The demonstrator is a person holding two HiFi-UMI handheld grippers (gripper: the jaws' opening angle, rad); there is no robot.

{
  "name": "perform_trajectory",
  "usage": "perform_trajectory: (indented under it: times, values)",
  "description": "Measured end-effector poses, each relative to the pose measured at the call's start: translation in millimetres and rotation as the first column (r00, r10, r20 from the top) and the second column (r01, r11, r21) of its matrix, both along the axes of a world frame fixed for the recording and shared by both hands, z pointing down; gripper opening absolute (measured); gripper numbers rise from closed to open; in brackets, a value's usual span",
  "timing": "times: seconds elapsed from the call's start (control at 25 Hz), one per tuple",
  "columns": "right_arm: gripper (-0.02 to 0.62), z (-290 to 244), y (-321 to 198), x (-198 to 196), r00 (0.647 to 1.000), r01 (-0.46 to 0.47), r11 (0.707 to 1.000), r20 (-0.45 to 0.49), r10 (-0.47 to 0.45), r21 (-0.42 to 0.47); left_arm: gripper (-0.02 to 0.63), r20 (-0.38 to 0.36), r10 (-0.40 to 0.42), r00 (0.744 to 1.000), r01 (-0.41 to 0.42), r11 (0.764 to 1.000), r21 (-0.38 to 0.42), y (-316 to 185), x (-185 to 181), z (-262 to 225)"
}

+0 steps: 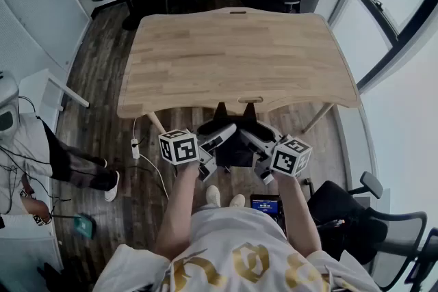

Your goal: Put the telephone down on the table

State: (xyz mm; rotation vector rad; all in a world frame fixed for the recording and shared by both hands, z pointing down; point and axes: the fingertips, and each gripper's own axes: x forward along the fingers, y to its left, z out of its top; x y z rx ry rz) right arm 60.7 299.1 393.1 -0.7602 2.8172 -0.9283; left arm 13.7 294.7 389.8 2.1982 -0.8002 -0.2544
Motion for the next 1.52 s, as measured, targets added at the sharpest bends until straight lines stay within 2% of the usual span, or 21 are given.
perform_trajectory:
  times: [0.52,0.8,0.88,1.08,1.52]
  values:
    - [0.218,1,13,7,1.000,0.006,1.000,0.019,-0.006,-0.006,0.273,0.018,0.009,1.000,-0.009,1.000,0.001,12,7,1]
    - [0.221,6,13,23,0.996,0.029,0.997,0.090,-0.022,-0.076,0.273,0.072,0.019,0.997,-0.020,1.000,0.017,14,24,2]
    - [0.224,7,10,31,0.993,0.036,0.995,0.113,-0.025,-0.094,0.273,0.062,0.035,0.997,-0.036,0.999,0.018,12,31,2]
    - [0.225,10,-1,54,0.981,0.052,0.988,0.190,-0.024,-0.143,0.253,-0.040,0.071,0.997,-0.071,0.997,-0.007,3,48,0]
    - [0.225,24,-76,49,0.982,0.069,0.984,0.186,-0.038,-0.164,0.253,-0.051,0.048,0.998,-0.049,0.999,-0.020,-70,43,16]
